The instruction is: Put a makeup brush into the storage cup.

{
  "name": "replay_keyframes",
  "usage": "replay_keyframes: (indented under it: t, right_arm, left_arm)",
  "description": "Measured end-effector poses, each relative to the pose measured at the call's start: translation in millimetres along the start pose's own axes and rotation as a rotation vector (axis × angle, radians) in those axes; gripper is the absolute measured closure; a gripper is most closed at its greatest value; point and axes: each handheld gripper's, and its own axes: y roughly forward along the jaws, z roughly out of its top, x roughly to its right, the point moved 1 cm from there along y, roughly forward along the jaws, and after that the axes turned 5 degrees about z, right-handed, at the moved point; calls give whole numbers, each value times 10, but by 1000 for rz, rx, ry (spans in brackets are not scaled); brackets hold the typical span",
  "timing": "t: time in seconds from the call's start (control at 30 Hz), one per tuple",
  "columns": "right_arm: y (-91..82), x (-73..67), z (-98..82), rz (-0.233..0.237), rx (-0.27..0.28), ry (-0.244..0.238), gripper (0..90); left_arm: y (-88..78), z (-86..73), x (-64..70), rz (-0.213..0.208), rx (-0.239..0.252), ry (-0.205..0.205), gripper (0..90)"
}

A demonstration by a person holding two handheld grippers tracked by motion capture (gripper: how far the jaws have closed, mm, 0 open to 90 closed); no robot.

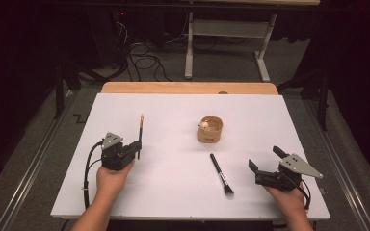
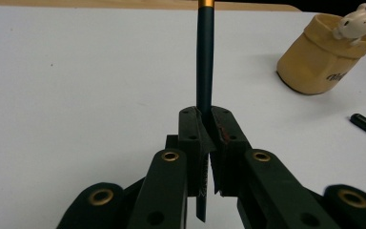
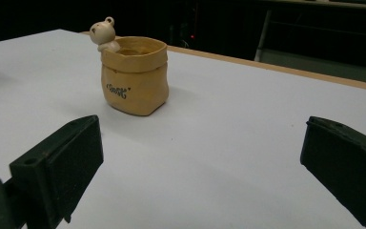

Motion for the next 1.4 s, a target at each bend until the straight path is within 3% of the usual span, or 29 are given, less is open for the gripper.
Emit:
replay_keyframes:
  t: [0.13, 0.23, 0.33, 0.47, 0.73, 1.17, 1.4]
  right_arm:
    - [12, 8, -11, -5, -8, -3, 12]
    - [25, 7, -20, -6, -12, -2, 12]
    - [29, -9, -24, -5, -12, 1, 12]
    - [30, -39, -20, 0, -4, -10, 12]
    - [47, -84, -22, 16, -7, -20, 12]
    - [34, -82, -14, 27, 3, -22, 12]
    - [33, -114, 10, 33, 10, -32, 11]
  left_arm:
    - [-18, -19, -7, -19, 29, 4, 840]
    - [-30, -52, -27, -54, 68, -11, 840]
    - [-57, -75, -33, -60, 114, -9, 840]
    - [-135, -122, -6, -56, 186, 58, 839]
    - [-249, -120, 71, -90, 291, 107, 839]
    - [-262, -144, 162, -128, 319, 130, 838]
    - [-274, -128, 180, -143, 318, 117, 838]
